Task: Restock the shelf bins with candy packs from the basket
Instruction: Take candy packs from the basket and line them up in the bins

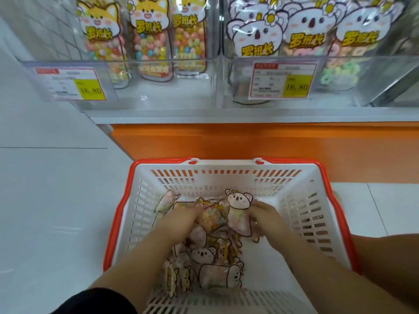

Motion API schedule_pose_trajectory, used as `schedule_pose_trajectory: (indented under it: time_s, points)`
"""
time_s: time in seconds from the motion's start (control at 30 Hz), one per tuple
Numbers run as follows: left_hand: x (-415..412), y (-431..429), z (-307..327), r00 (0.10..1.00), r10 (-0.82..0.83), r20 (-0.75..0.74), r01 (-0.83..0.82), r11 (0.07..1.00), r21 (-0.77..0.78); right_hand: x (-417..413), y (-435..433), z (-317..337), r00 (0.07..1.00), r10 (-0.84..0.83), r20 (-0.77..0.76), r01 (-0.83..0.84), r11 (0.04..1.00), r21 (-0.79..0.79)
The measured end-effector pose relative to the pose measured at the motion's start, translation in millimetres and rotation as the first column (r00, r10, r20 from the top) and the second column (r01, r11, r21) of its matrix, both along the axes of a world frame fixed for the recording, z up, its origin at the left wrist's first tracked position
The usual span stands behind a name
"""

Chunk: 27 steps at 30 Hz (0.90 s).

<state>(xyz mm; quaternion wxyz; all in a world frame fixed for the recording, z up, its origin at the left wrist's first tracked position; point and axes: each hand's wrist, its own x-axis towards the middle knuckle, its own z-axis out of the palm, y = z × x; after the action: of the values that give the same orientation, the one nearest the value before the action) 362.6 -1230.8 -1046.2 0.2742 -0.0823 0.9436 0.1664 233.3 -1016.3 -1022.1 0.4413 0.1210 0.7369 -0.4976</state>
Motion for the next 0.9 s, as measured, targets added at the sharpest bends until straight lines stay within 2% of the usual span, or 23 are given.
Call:
schedule_pose_trajectory:
  time_s: [0.03,0.07,0.13,0.23,0.43,0.6,0.63,0.73,0.77,0.83,0.9]
  points:
    - [4,-4,13,0.997,-0.017,-0.078,0.017,1.000,0.001,-1,0,13,1.000,-0.011,-0.024,0.010,1.000,-0.026]
    - [7,-5,19,0.974,-0.055,-0.220,0.055,0.998,-0.005,-4,0,17,0.999,-0.026,-0.032,0.025,0.998,-0.052]
    - [10,-5,41,0.926,-0.022,-0.376,0.015,1.000,-0.020,-5,2,35,0.995,-0.069,-0.072,0.062,0.993,-0.097]
    - [13,3,69,0.875,0.027,-0.484,0.000,0.998,0.055,-2,1,58,0.982,-0.084,-0.170,0.064,0.991,-0.117]
    - [20,38,131,0.707,-0.079,-0.703,0.092,0.996,-0.020,16,-12,120,0.973,-0.081,-0.218,0.016,0.959,-0.284]
    - [19,56,177,0.595,-0.068,-0.801,0.120,0.993,0.005,23,-7,168,0.979,0.051,-0.196,-0.130,0.900,-0.416]
    - [17,58,183,0.572,-0.071,-0.817,0.122,0.993,-0.001,23,-6,176,0.973,0.068,-0.220,-0.159,0.890,-0.427]
    - [15,61,203,0.484,-0.053,-0.874,0.125,0.992,0.009,12,2,193,0.896,0.089,-0.435,-0.268,0.890,-0.369]
    - [14,62,212,0.453,-0.047,-0.891,0.127,0.992,0.013,6,4,199,0.887,0.086,-0.454,-0.272,0.892,-0.362]
    - [11,66,229,0.388,-0.037,-0.921,0.139,0.990,0.019,-6,9,216,0.917,0.094,-0.388,-0.265,0.870,-0.416]
    - [4,70,245,0.333,-0.049,-0.942,0.159,0.987,0.004,-18,12,235,0.946,0.149,-0.288,-0.288,0.794,-0.536]
